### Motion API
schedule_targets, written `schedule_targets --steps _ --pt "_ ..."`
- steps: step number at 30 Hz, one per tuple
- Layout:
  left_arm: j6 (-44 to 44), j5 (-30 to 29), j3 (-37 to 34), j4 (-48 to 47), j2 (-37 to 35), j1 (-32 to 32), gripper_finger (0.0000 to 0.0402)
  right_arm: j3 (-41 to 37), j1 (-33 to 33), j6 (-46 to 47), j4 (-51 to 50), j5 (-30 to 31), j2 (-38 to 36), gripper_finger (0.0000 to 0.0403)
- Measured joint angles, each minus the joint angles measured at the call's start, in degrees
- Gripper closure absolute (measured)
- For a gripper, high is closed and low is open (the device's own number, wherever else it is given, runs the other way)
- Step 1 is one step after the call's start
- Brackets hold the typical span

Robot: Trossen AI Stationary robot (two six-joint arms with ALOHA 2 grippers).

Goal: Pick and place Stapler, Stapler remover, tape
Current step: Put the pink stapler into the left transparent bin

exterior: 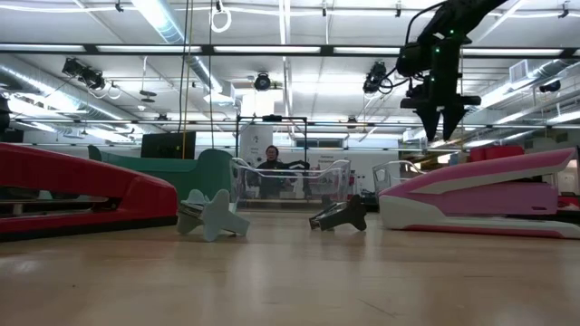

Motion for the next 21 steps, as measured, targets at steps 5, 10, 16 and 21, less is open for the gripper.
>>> schedule_targets --steps 5,10,16,21 --pt "0.0 0.0 0.0 0.0 0.0 0.0 0.0097 0.0 1.2 -1.0 1.6 -2.6 -1.8 0.019" --pt "0.1 0.0 0.0 0.0 0.0 0.0 0.0097 0.0 2.1 -1.1 4.9 -8.1 -6.0 0.019" --pt "0.1 0.0 0.0 0.0 0.0 0.0 0.0097 0.0 3.9 -6.7 6.9 -13.2 -11.8 0.019" --pt "0.1 0.0 0.0 0.0 0.0 0.0 0.0097 0.0 6.8 -9.8 6.1 -13.9 -15.6 0.019"
